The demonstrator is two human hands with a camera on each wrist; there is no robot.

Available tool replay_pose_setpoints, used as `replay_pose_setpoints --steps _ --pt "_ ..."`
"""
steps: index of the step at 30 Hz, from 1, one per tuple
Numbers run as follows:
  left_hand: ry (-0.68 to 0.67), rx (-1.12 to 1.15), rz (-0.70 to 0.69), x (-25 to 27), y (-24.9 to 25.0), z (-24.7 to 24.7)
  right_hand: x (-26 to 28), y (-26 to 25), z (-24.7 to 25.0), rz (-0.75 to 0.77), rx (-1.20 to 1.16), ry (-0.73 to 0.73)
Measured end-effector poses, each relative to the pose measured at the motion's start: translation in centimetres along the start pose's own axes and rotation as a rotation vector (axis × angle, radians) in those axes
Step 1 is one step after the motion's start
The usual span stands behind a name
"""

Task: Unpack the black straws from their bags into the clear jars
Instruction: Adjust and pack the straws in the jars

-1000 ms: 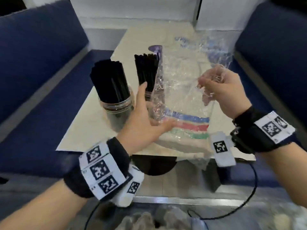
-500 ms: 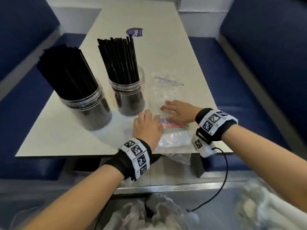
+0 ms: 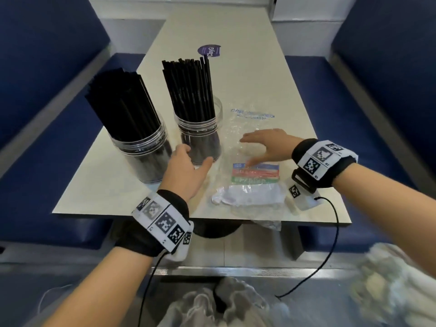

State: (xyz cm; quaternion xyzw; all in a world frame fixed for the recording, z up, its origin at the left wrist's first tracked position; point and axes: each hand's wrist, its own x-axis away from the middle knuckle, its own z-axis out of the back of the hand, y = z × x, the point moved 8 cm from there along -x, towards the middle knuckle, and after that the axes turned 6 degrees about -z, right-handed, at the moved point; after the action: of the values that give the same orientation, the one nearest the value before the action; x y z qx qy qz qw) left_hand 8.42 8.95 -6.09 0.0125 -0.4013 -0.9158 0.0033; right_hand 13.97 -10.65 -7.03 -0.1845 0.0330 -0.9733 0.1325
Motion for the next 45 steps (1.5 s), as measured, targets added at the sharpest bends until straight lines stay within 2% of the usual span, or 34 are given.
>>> replay_pose_setpoints --steps 4,6,8,11,18,23,30,32,35,37,39,42,45 --pt "-0.028 0.048 0.046 -0.6 -0.2 -0.1 1.6 -2.0 4.5 0.079 -0.141 0.140" --pt "-0.019 0.082 0.040 -1.1 0.2 0.0 2.1 -3.8 6.5 0.176 -0.216 0.217" --pt "-0.012 0.100 0.051 -1.6 0.3 0.2 2.0 -5.6 7.4 0.260 -0.186 0.243" --pt "-0.015 0.090 0.063 -2.4 -0.1 0.5 0.9 -7.0 6.9 0.240 -0.081 0.205" --pt "-0.049 0.080 0.055 -3.6 -1.8 1.2 0.8 -9.3 7.7 0.246 -0.152 0.275" --pt "-0.017 0.147 -0.002 -3.9 -2.3 1.9 1.4 -10.8 7.9 0.308 -0.133 0.234" --pt "0.090 0.249 -0.021 -4.1 -3.1 1.9 3.0 -12.7 7.8 0.394 0.015 0.073" --pt "0.091 0.261 -0.017 -4.2 -3.2 1.9 3.3 -13.1 9.5 0.392 0.034 0.151" --pt "0.078 0.246 -0.018 -4.2 -3.0 1.8 3.5 -13.8 14.3 0.368 -0.015 0.486" --pt "0.065 0.236 -0.031 -4.2 -2.7 1.7 2.7 -14.2 16.0 0.348 -0.108 0.580" --pt "0.055 0.228 -0.034 -4.1 -2.6 1.6 0.7 -14.6 15.9 0.288 -0.136 0.527" --pt "0.042 0.228 -0.031 -4.0 -2.6 1.5 -2.2 -14.4 14.3 0.175 -0.163 0.352" --pt "0.018 0.218 -0.029 -4.2 -2.6 1.4 -3.4 -14.6 14.1 0.159 -0.230 0.339"
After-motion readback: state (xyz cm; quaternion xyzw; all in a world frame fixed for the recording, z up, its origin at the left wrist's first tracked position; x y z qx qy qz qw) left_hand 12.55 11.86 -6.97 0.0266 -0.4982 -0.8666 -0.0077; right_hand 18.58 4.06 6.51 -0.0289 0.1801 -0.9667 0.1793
